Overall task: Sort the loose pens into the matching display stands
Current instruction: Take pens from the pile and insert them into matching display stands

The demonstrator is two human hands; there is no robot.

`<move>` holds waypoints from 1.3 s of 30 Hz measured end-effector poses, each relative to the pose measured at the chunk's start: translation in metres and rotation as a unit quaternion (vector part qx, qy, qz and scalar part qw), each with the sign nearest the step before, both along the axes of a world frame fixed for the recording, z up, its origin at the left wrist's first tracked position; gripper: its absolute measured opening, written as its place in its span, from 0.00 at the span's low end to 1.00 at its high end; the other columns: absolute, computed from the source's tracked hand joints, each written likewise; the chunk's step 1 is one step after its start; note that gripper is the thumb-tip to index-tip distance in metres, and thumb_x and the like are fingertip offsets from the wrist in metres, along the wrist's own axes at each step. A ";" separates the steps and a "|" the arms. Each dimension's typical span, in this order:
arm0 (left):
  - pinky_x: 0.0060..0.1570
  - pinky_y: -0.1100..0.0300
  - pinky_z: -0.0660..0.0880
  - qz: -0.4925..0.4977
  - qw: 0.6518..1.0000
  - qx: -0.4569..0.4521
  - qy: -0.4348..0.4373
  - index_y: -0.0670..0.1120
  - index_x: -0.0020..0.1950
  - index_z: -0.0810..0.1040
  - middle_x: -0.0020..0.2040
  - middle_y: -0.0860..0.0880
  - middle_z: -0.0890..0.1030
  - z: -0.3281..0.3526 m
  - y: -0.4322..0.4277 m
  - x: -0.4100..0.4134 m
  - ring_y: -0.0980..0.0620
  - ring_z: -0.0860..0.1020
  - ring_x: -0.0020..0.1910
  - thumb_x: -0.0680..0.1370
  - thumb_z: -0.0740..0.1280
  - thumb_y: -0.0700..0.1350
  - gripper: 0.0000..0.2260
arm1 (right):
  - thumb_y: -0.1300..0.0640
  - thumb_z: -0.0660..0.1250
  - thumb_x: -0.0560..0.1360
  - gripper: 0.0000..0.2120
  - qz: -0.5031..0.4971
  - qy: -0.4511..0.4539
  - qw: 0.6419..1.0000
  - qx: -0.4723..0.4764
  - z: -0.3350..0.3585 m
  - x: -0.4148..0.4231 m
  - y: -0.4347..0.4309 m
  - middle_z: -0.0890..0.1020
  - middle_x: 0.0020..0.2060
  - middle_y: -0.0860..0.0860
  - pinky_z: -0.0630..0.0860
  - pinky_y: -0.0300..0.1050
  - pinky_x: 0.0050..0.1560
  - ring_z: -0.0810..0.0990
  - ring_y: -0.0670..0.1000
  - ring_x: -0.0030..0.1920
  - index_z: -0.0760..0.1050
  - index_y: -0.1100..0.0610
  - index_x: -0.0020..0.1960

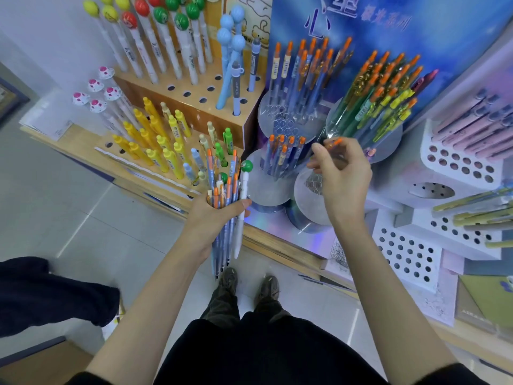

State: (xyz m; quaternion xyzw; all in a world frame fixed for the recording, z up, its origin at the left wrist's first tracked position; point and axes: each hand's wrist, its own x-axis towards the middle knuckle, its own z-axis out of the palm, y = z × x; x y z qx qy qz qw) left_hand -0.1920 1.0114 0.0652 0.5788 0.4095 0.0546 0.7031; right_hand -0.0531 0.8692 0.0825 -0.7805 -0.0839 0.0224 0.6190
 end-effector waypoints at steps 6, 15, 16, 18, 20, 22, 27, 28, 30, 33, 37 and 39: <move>0.43 0.57 0.78 -0.004 1.000 0.011 -0.008 0.41 0.55 0.78 0.41 0.49 0.84 0.004 0.003 0.005 0.53 0.83 0.37 0.71 0.74 0.38 0.14 | 0.55 0.71 0.74 0.10 -0.014 -0.014 0.999 -0.034 -0.015 0.000 0.007 0.78 0.31 0.47 0.80 0.54 0.43 0.83 0.45 0.34 0.71 0.56 0.41; 0.42 0.58 0.79 -0.012 0.999 -0.004 -0.034 0.46 0.48 0.80 0.35 0.53 0.84 0.008 0.009 0.011 0.53 0.83 0.36 0.71 0.73 0.37 0.08 | 0.55 0.69 0.75 0.11 0.033 -0.050 0.994 -0.097 -0.021 -0.001 0.025 0.78 0.38 0.53 0.78 0.56 0.43 0.82 0.54 0.39 0.67 0.46 0.41; 0.41 0.59 0.79 -0.014 0.999 -0.006 -0.037 0.46 0.48 0.80 0.35 0.53 0.84 0.009 0.009 0.012 0.53 0.83 0.36 0.71 0.73 0.37 0.08 | 0.54 0.67 0.75 0.08 0.038 -0.051 0.993 -0.102 -0.023 -0.002 0.026 0.78 0.40 0.53 0.78 0.56 0.44 0.82 0.53 0.40 0.69 0.46 0.42; 0.38 0.62 0.78 -0.017 0.999 -0.009 -0.043 0.46 0.48 0.80 0.34 0.53 0.84 0.011 0.009 0.013 0.55 0.82 0.34 0.72 0.72 0.37 0.08 | 0.54 0.66 0.74 0.02 0.040 -0.053 0.993 -0.100 -0.024 -0.004 0.026 0.78 0.41 0.52 0.78 0.56 0.46 0.82 0.53 0.40 0.73 0.50 0.44; 0.37 0.63 0.78 -0.019 0.999 -0.011 -0.044 0.46 0.47 0.80 0.33 0.53 0.83 0.012 0.010 0.015 0.55 0.82 0.34 0.72 0.72 0.37 0.07 | 0.56 0.67 0.74 0.02 0.032 -0.066 0.992 -0.103 -0.025 -0.006 0.024 0.76 0.41 0.51 0.78 0.55 0.45 0.83 0.51 0.39 0.76 0.54 0.45; 0.37 0.63 0.78 -0.018 0.999 -0.012 -0.044 0.45 0.47 0.80 0.33 0.53 0.83 0.012 0.012 0.015 0.55 0.82 0.33 0.71 0.73 0.37 0.07 | 0.58 0.67 0.75 0.03 0.026 -0.074 0.992 -0.101 -0.026 -0.008 0.022 0.75 0.40 0.51 0.79 0.51 0.44 0.83 0.47 0.37 0.77 0.58 0.45; 0.36 0.63 0.78 -0.016 0.998 -0.021 -0.048 0.45 0.48 0.79 0.34 0.52 0.84 0.013 0.017 0.015 0.55 0.82 0.34 0.71 0.72 0.36 0.08 | 0.59 0.67 0.76 0.05 0.005 -0.067 0.993 -0.100 -0.034 -0.007 0.019 0.78 0.41 0.54 0.79 0.48 0.42 0.83 0.46 0.37 0.76 0.61 0.44; 0.36 0.63 0.78 -0.015 0.999 -0.021 -0.047 0.45 0.48 0.79 0.34 0.52 0.84 0.013 0.018 0.015 0.54 0.83 0.34 0.71 0.72 0.36 0.08 | 0.58 0.68 0.76 0.06 0.001 -0.058 0.993 -0.106 -0.036 -0.007 0.020 0.79 0.39 0.55 0.79 0.50 0.42 0.83 0.47 0.37 0.74 0.60 0.43; 0.39 0.60 0.79 -0.012 0.999 -0.018 -0.041 0.45 0.48 0.80 0.35 0.52 0.84 0.012 0.020 0.014 0.53 0.83 0.36 0.71 0.73 0.37 0.08 | 0.54 0.69 0.75 0.11 -0.001 -0.045 0.991 -0.125 -0.040 -0.005 0.023 0.80 0.37 0.55 0.77 0.51 0.42 0.82 0.51 0.38 0.69 0.56 0.40; 0.43 0.57 0.79 -0.014 0.999 -0.019 -0.035 0.45 0.49 0.80 0.35 0.51 0.84 0.011 0.023 0.014 0.52 0.83 0.37 0.71 0.74 0.38 0.09 | 0.55 0.69 0.75 0.13 0.008 -0.043 0.986 -0.160 -0.038 -0.002 0.028 0.80 0.36 0.55 0.75 0.49 0.41 0.79 0.54 0.38 0.66 0.54 0.39; 0.38 0.61 0.78 -0.025 0.998 -0.026 -0.047 0.46 0.48 0.80 0.35 0.52 0.84 0.013 0.023 0.013 0.53 0.83 0.35 0.71 0.73 0.37 0.09 | 0.56 0.69 0.75 0.12 0.030 -0.058 0.975 -0.214 -0.031 0.003 0.028 0.78 0.37 0.54 0.68 0.43 0.38 0.75 0.53 0.37 0.66 0.57 0.41; 0.37 0.62 0.78 -0.029 0.998 -0.025 -0.052 0.46 0.48 0.80 0.35 0.52 0.84 0.013 0.023 0.013 0.54 0.83 0.34 0.71 0.73 0.37 0.09 | 0.55 0.69 0.75 0.12 0.043 -0.060 0.973 -0.219 -0.030 0.003 0.024 0.76 0.36 0.51 0.65 0.39 0.37 0.73 0.52 0.36 0.66 0.57 0.42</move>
